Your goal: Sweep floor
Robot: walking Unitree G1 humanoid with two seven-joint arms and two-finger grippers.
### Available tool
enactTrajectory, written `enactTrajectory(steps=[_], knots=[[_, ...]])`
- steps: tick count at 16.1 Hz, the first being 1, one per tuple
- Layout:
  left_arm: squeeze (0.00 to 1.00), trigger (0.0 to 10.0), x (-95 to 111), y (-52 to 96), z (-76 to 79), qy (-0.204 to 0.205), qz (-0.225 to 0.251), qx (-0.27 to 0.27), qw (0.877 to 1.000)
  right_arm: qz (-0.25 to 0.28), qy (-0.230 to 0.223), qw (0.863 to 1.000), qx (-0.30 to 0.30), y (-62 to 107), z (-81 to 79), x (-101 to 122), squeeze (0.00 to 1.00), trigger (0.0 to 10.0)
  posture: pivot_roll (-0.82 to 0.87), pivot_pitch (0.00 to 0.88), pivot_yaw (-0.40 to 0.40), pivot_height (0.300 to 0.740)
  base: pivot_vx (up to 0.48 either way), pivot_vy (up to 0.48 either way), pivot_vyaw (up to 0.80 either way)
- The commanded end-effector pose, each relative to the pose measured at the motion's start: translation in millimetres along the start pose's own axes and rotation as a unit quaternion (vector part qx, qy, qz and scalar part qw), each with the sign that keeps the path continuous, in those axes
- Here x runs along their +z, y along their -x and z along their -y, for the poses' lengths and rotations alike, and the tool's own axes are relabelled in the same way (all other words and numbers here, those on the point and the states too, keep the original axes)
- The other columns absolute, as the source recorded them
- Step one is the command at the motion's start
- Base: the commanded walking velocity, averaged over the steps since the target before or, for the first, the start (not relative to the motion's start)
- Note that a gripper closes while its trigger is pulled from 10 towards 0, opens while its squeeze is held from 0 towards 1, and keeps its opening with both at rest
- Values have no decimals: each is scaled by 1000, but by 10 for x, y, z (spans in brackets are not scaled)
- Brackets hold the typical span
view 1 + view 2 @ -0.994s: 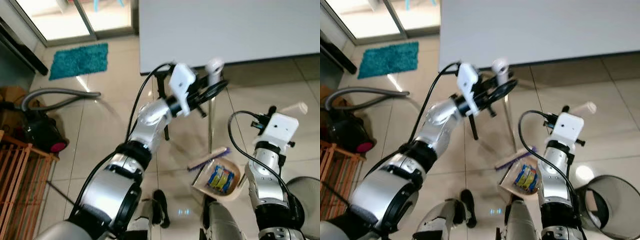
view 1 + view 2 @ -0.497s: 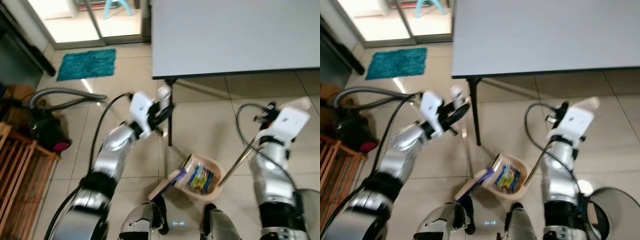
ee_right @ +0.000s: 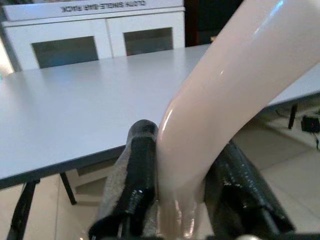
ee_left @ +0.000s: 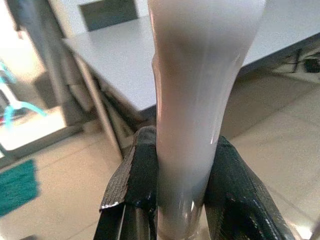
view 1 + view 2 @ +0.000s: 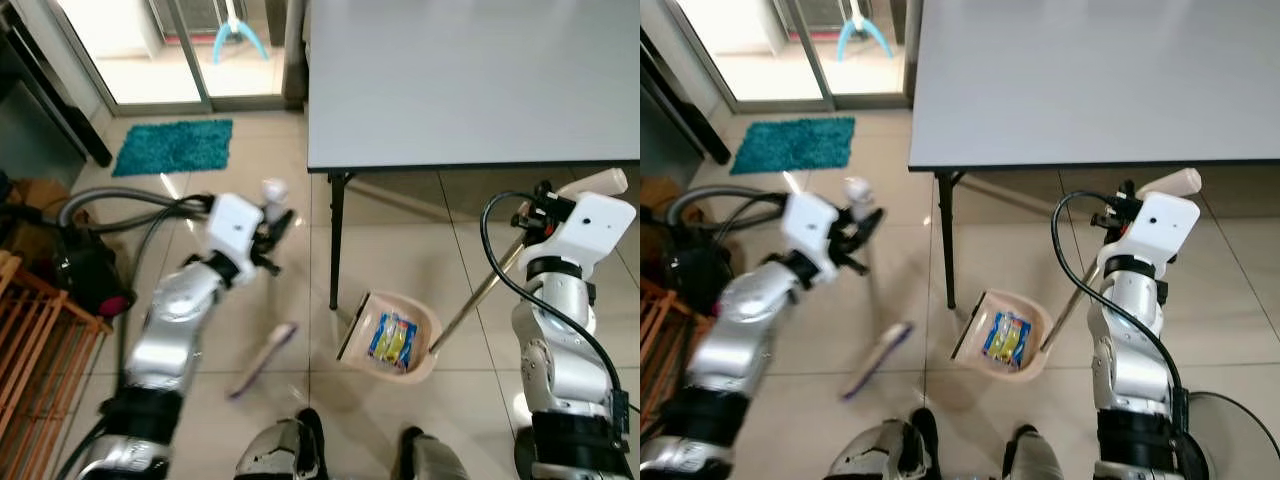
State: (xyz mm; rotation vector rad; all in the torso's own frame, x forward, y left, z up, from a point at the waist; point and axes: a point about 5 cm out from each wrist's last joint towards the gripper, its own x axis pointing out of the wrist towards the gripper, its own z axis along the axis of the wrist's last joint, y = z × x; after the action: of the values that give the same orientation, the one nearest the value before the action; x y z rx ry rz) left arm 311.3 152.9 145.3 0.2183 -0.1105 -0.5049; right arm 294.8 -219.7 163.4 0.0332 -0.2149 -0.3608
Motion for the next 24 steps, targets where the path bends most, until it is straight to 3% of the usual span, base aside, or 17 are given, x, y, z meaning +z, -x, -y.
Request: enactTrajectory(steps=[1, 5, 10, 16, 21, 24], knots=[[0, 10000, 43, 49, -42, -11, 3, 12, 1000, 11, -19, 1000, 5, 11, 2, 89, 0, 10000, 28, 93, 101, 740, 0, 0, 0], [0, 10000, -33, 194, -37, 6, -23, 37, 999, 8, -26, 999, 31, -5, 0, 247, 0, 10000, 32, 82, 91, 740, 0, 0, 0], [0, 10000, -56, 125, 108, 27, -28, 40, 998, 10, -25, 998, 55, -35, -62, 408, 0, 10000, 14, 74, 93, 740, 0, 0, 0], [0, 10000, -69, 78, 133, 32, -36, 38, 998, 9, -37, 999, 39, -50, -17, 525, 0, 10000, -3, 78, 106, 740, 0, 0, 0], [0, 10000, -121, 93, 76, 56, -41, 67, 995, 22, -45, 998, 30, -127, 9, 704, 0, 10000, -14, 78, 102, 740, 0, 0, -755], [0, 10000, -141, 103, 69, 54, -40, 75, 995, 42, -43, 998, 27, -239, 62, 956, 0, 10000, -22, 69, 77, 740, 0, 0, -800]])
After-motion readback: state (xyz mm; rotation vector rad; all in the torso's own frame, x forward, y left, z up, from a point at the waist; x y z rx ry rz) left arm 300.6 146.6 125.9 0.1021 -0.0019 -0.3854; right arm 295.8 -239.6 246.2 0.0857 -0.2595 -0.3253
